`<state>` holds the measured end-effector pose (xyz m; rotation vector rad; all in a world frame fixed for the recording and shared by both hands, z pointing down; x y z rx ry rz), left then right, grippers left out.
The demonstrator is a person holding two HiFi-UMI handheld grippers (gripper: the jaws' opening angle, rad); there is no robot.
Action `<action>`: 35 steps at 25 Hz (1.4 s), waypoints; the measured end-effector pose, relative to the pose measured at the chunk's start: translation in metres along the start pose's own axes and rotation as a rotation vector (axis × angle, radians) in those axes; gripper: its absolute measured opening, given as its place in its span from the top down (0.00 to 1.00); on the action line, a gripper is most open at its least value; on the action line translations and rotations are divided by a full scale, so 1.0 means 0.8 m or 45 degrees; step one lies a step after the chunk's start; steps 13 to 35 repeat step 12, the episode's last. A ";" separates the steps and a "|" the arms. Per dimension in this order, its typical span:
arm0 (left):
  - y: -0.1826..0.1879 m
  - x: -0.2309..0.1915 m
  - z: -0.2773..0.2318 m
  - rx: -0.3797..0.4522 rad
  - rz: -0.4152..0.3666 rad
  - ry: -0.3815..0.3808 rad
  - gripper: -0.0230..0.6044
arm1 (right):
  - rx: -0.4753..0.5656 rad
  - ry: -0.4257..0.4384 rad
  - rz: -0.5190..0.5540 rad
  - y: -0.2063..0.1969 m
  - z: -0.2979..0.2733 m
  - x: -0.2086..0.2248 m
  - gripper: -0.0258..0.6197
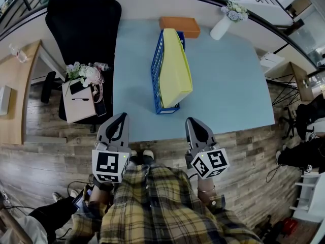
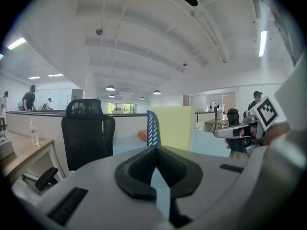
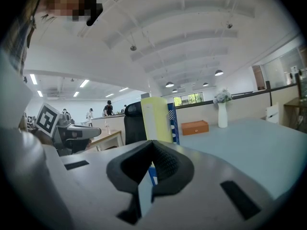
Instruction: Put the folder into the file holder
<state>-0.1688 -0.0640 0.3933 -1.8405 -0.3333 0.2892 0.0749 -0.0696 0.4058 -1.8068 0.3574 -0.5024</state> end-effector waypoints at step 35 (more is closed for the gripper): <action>0.014 -0.007 -0.001 0.044 -0.020 -0.004 0.98 | 0.005 0.006 0.003 -0.001 0.001 0.000 0.96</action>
Point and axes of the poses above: the fingertips, and each gripper's own axes: z backward along the fingers, x to its right, y out of its top, the point moved 4 cm from there along z, backward along the fingers, and after that the axes turned 1 degree about -x, right-handed, at the moved point
